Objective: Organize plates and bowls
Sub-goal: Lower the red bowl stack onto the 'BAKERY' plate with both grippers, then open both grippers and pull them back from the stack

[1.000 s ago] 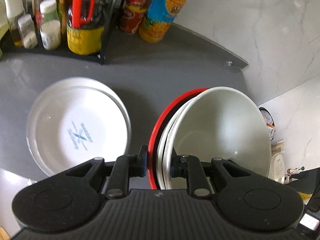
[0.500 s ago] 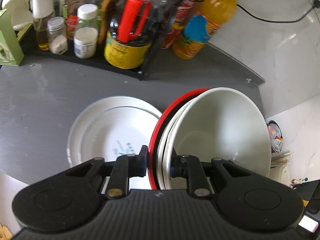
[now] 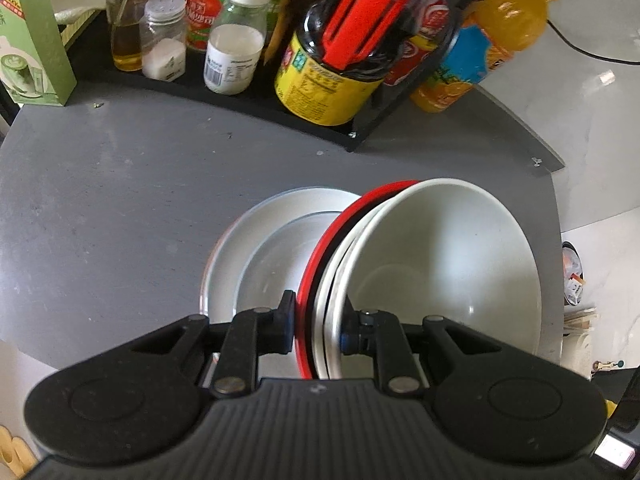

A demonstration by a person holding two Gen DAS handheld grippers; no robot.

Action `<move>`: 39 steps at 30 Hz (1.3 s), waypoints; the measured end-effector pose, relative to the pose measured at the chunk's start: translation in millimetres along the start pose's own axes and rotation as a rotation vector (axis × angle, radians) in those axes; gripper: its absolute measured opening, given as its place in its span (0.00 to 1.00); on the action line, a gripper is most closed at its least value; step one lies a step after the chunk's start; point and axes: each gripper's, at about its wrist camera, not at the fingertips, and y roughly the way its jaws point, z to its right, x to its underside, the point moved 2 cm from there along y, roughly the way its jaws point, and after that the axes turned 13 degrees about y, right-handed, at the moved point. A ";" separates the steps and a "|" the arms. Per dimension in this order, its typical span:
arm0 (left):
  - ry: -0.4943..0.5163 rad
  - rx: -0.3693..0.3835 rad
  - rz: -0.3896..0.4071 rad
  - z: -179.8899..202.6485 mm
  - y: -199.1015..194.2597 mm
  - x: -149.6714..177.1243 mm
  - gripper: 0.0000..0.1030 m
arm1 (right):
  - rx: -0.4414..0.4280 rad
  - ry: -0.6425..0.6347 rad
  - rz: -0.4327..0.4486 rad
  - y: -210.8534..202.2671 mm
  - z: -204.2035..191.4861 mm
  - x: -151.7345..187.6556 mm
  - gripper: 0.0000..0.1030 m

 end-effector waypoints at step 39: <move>0.111 0.022 -0.105 -9.7 26.4 -19.3 0.41 | -0.031 0.099 0.009 -8.1 10.4 11.7 0.42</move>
